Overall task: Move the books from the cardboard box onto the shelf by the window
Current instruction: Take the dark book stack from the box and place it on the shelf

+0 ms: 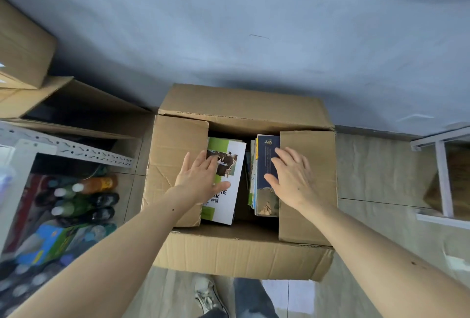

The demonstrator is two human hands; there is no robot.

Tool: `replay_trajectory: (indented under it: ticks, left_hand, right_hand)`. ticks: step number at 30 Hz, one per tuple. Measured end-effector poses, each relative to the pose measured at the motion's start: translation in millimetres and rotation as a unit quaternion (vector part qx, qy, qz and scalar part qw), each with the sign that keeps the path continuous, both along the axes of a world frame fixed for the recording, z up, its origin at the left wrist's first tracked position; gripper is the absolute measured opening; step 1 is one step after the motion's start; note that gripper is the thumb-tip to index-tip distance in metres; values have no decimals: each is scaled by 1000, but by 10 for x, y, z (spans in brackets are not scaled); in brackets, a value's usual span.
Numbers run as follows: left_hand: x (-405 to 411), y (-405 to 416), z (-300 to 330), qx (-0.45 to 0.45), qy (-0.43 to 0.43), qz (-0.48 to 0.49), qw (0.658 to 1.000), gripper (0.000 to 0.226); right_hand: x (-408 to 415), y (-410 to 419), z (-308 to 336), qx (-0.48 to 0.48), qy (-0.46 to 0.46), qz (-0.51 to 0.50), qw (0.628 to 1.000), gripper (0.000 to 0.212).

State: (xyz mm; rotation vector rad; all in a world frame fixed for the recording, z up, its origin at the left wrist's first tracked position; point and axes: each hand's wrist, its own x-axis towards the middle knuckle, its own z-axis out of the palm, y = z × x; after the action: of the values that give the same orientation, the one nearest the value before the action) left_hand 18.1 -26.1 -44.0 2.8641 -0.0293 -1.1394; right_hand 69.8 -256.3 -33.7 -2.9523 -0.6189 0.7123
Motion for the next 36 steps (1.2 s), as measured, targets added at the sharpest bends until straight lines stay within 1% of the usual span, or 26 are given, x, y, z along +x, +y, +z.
replay_trajectory:
  ticks: [4,8,11,13,18,22,24,26,30,33,36]
  left_hand:
    - [-182,-13,3,52,-25,-39,998,79]
    - [-271,-24,1,60,-113,-40,991,70]
    - [-356,-15,7,49,-168,-48,983,60]
    - [-388,6,-27,35,-192,-37,980,62]
    - [-423,73,-139,-6,-242,9,970,72]
    - [-499,117,-204,-37,-264,66,962,83]
    - [-527,133,-196,-43,-260,98,960,91]
    - [-543,140,-170,-44,-258,118,958,94]
    - [-578,152,-84,-60,-246,156,955,91]
    - [-625,160,16,-63,-238,173,954,84]
    - [-669,186,189,-63,-245,155,955,72]
  right_hand:
    - [-241,-48,1,-32,-14,-32,999,60]
    - [-327,-100,-44,-58,-27,-73,995,62]
    - [-398,-124,-100,-66,-29,-103,992,78]
    - [-430,-125,-130,-72,-40,-124,989,86]
    - [-439,-147,-195,-78,-67,-158,982,88]
    - [-472,-169,-227,-75,-66,-171,980,97]
    - [-499,-172,-229,-82,-59,-167,981,100]
    - [-517,-184,-239,-86,-59,-172,980,98]
    - [-527,-191,-211,-84,-76,-177,978,96]
    - [-555,-205,-94,-79,-84,-163,980,91]
    - [-597,-240,114,-71,-100,-145,982,77]
